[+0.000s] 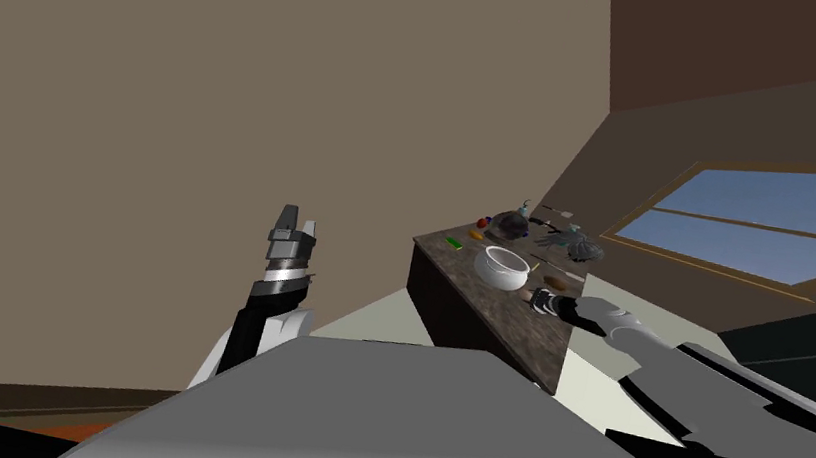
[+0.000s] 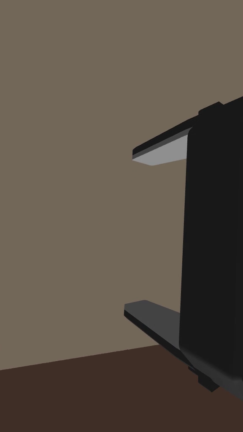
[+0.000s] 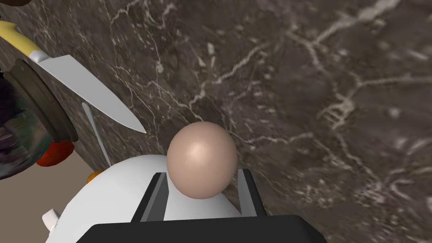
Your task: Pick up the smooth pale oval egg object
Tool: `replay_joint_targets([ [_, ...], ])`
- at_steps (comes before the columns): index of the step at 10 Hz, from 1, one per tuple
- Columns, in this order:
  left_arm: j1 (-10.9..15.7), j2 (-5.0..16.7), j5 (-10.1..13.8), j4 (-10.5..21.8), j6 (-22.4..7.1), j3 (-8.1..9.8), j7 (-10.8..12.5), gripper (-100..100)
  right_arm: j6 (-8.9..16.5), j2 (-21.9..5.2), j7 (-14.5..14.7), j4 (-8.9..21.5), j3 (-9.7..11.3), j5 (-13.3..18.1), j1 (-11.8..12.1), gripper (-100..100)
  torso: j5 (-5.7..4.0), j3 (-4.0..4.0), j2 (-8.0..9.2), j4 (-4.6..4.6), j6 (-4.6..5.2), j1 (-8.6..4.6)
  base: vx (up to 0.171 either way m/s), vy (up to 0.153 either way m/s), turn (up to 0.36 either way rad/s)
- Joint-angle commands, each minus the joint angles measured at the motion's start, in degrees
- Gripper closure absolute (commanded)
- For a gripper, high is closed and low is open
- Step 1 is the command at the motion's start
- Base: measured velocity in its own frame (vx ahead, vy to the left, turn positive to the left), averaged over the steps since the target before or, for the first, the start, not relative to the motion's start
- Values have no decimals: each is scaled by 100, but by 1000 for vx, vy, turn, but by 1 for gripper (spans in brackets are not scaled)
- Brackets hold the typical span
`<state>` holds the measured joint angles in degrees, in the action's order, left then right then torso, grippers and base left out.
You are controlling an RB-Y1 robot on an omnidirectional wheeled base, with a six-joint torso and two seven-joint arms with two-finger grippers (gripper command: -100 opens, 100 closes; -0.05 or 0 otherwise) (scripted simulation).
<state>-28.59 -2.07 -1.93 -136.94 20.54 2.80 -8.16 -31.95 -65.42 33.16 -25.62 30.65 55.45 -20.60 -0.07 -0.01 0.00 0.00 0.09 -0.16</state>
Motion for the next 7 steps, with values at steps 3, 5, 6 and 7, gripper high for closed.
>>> replay_joint_targets([
  [3,0,0,0,0,0,0,0,0,80,236,-615,-138,580,499,-681,100,1,1,0,1,-1,-2,-25,-35,-187],
  [5,1,0,0,0,0,-1,0,0,80,236,-615,-138,580,499,-681,100,1,0,0,1,0,2,-13,-13,-36],
  [6,1,0,0,0,0,-1,0,0,120,338,-858,-194,813,701,-921,100,3,-1,-3,1,-3,6,-12,-22,-184],
  [7,0,0,0,0,0,0,0,0,160,440,-1037,-250,1004,902,-1132,100,5,-1,-3,1,2,4,-21,-42,-283],
])
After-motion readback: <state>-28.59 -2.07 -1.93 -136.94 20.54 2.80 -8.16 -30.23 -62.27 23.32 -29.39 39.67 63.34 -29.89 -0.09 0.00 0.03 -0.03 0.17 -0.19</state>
